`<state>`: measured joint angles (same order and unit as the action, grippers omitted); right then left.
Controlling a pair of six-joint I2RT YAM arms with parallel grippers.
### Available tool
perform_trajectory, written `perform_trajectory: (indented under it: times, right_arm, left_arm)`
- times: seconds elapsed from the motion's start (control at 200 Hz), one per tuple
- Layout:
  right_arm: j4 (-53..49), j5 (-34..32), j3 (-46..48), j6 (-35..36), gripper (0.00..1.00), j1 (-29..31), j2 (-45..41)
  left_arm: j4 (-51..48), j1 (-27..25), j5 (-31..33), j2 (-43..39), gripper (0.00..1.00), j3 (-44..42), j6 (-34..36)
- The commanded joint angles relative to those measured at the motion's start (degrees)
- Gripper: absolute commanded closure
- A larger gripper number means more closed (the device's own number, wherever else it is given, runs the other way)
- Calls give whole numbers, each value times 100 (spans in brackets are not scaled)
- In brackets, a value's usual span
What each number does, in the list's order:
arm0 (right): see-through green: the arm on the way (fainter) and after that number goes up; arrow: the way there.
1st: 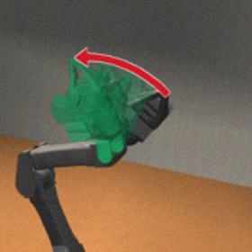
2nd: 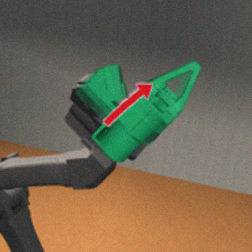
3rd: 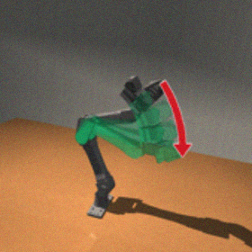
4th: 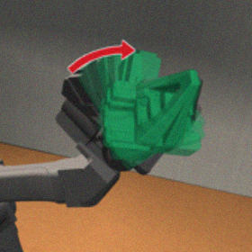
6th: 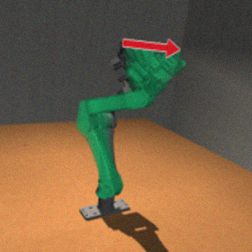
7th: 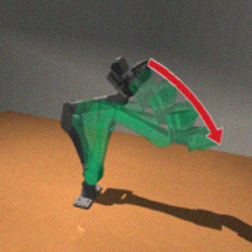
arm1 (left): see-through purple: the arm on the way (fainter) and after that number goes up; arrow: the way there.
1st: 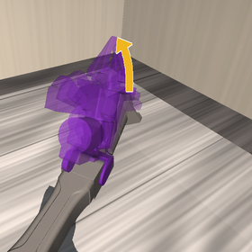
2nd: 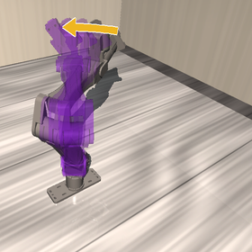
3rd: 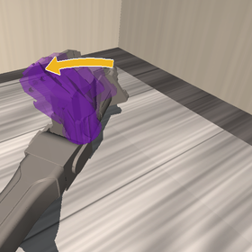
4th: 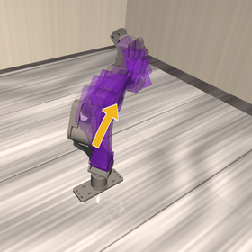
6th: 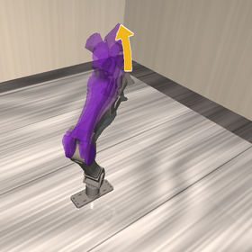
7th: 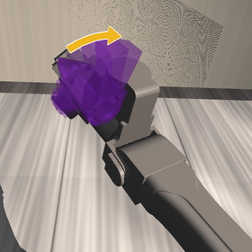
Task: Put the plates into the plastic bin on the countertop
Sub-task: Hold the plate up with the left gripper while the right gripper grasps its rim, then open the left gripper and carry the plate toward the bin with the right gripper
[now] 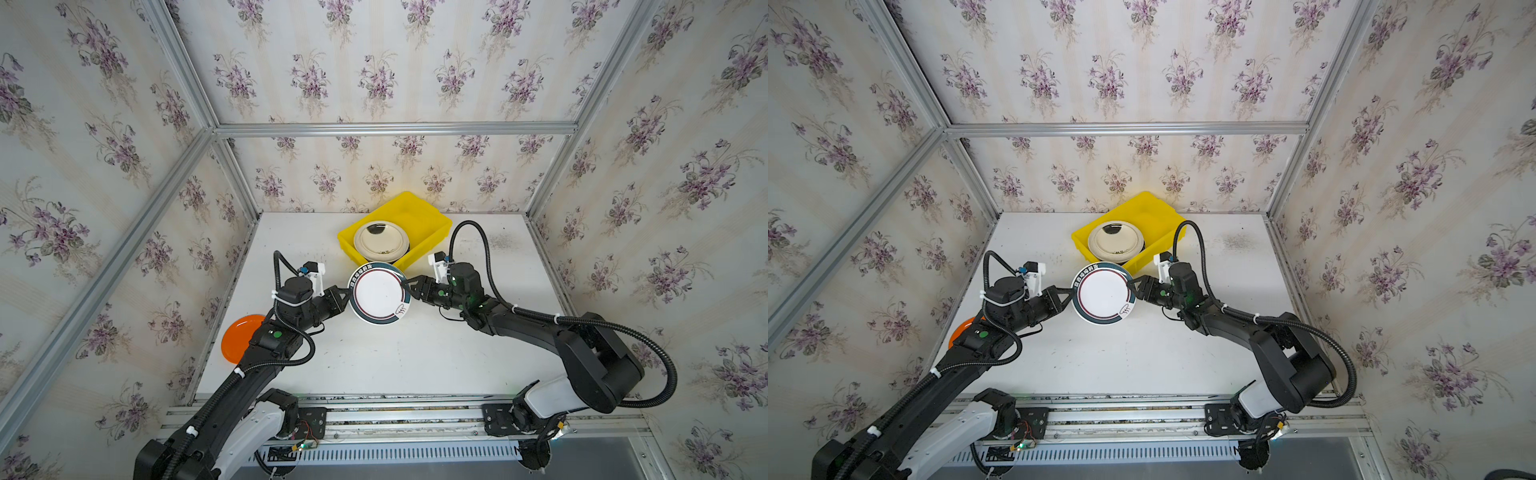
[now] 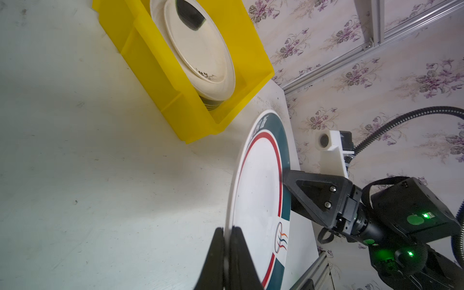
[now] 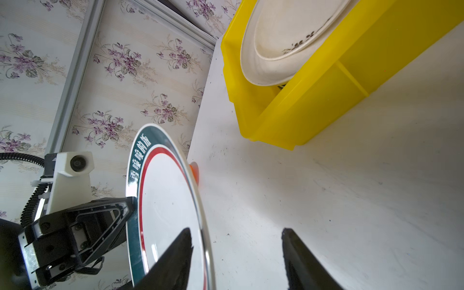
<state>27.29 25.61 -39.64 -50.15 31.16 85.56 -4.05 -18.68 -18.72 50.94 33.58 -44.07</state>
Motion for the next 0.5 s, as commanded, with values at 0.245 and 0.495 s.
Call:
perform_trajectory:
  times: [0.245,0.495]
  right_arm:
    - [-27,-142,0,-28,96,4,-52]
    - [-177,-306,78,-109,100,9,-215]
  left_arm:
    - [643,-83,-237,109,100,-116,-40]
    - [619,-75,-163,269,73,-151,60]
